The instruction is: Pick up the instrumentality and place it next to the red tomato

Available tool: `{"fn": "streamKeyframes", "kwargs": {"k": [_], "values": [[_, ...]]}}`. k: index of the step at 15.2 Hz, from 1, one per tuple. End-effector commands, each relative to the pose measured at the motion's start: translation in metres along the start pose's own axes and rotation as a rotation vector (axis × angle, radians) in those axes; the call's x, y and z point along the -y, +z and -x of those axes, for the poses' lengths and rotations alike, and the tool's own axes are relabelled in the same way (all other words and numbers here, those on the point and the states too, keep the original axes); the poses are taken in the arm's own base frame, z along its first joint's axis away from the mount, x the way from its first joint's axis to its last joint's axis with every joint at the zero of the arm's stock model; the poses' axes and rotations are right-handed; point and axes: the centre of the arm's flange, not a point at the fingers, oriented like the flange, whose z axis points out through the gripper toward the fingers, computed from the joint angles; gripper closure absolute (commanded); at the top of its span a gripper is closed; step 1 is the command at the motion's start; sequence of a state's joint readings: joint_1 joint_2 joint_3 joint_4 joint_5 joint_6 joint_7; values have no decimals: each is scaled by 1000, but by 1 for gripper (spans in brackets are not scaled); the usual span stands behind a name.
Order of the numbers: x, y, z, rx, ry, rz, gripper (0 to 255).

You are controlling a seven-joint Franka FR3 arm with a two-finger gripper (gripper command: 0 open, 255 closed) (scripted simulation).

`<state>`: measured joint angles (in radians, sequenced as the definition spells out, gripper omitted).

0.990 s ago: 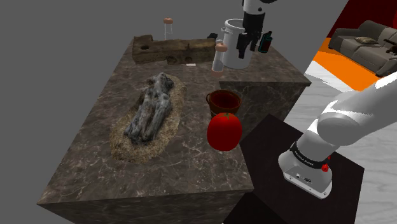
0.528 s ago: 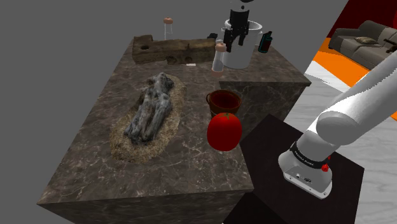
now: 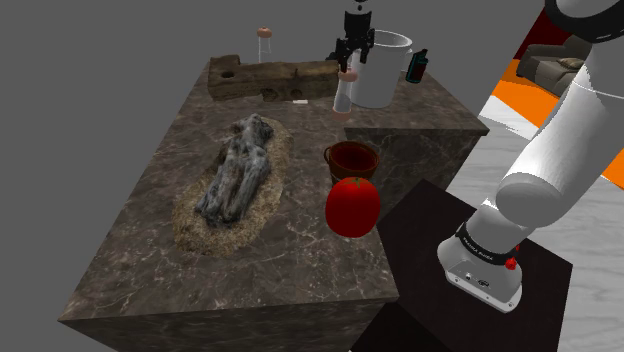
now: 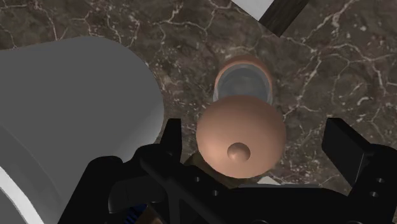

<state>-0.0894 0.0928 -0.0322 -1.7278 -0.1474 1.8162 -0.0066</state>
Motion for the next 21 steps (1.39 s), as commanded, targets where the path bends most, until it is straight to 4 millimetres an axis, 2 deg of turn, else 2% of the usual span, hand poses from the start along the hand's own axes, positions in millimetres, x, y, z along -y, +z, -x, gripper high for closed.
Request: {"fn": "streamKeyframes", "kwargs": {"k": [1, 6, 14, 15, 21], "values": [[-2, 8, -5, -1, 2, 1, 0], [-2, 38, -5, -1, 2, 1, 0], [-2, 38, -5, -1, 2, 1, 0], [-2, 38, -5, -1, 2, 1, 255], [-2, 38, -5, -1, 2, 1, 255]]}}
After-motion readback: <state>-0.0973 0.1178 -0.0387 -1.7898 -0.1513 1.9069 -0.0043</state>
